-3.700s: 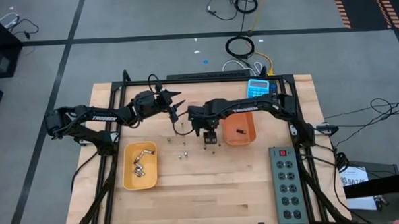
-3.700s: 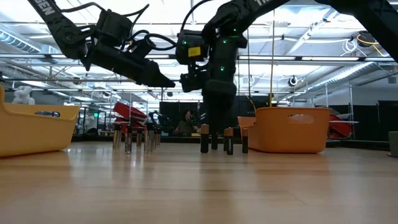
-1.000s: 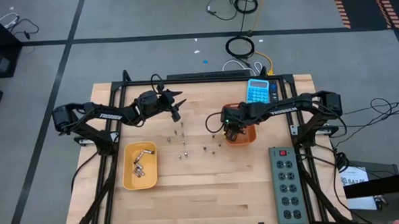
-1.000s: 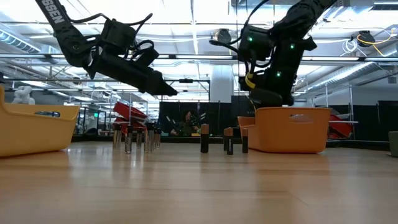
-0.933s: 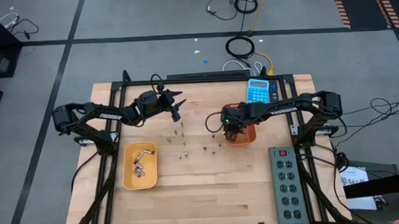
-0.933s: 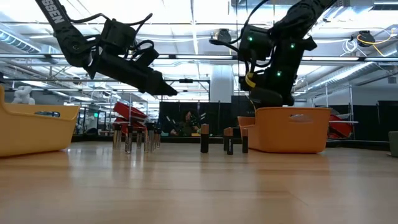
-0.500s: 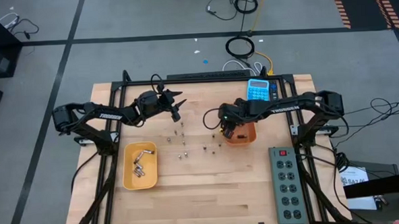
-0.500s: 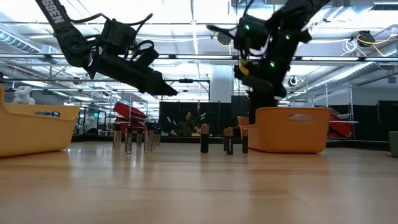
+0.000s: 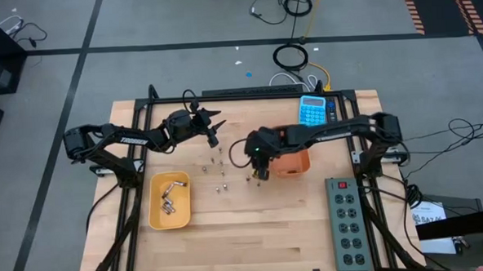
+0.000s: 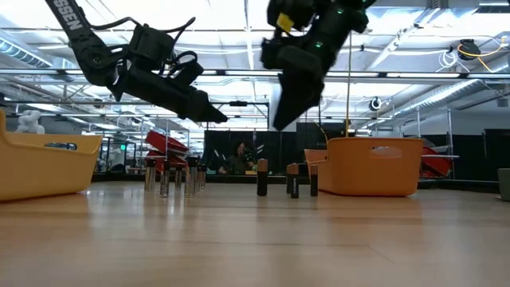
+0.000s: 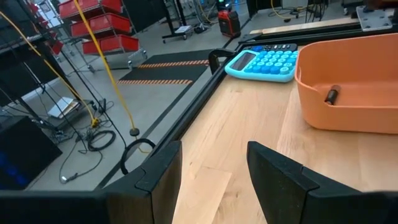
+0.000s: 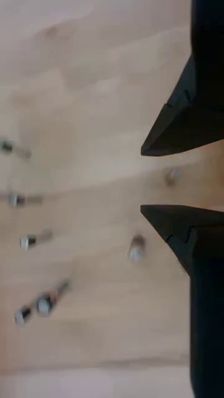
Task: Sort batteries
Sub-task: Put the black brown battery into the orange bin
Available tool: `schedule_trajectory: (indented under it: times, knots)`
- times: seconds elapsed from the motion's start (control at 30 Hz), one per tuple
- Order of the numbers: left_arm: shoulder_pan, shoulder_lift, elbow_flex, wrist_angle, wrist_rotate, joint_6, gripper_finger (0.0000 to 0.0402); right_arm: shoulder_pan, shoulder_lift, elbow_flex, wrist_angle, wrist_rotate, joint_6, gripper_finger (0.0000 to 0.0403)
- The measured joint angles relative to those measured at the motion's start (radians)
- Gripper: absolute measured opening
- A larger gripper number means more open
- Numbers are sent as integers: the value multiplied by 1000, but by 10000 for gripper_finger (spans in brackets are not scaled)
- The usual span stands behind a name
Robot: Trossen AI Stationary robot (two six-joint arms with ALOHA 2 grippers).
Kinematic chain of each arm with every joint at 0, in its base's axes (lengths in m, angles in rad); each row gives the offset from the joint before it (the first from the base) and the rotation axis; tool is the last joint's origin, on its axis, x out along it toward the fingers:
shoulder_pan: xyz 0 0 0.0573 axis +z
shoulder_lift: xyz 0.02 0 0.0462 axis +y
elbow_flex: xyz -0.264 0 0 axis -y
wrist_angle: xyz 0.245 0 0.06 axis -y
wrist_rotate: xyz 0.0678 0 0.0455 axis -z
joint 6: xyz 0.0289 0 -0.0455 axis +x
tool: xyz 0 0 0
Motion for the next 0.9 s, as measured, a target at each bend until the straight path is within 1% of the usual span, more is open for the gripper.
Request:
schedule_trajectory:
  times: [0.13, 0.2, 0.3, 0.37, 0.5, 0.73, 0.9]
  knots:
    - [0, 0, 0, 0, 27, -17, 192, 14, 77, 50, -55, -35, -57, 128]
    - [0, 0, 0, 0, 45, -18, 192, 14, 106, 60, -86, -33, -81, 128]
    - [0, 0, 0, 0, 49, -19, 192, 11, 125, 63, -115, -29, -105, 128]
    - [0, 0, 0, 0, 49, -20, 192, 11, 130, 63, -129, -5, -122, 131]
    - [0, 0, 0, 1, 49, -20, 192, 9, 128, 63, -138, 43, -143, 149]
    - [0, 0, 0, 3, 49, -20, 192, -13, 166, 63, -155, 40, -162, 175]
    - [0, 0, 0, 4, 49, -20, 192, -28, 209, 63, -148, 12, -174, 175]
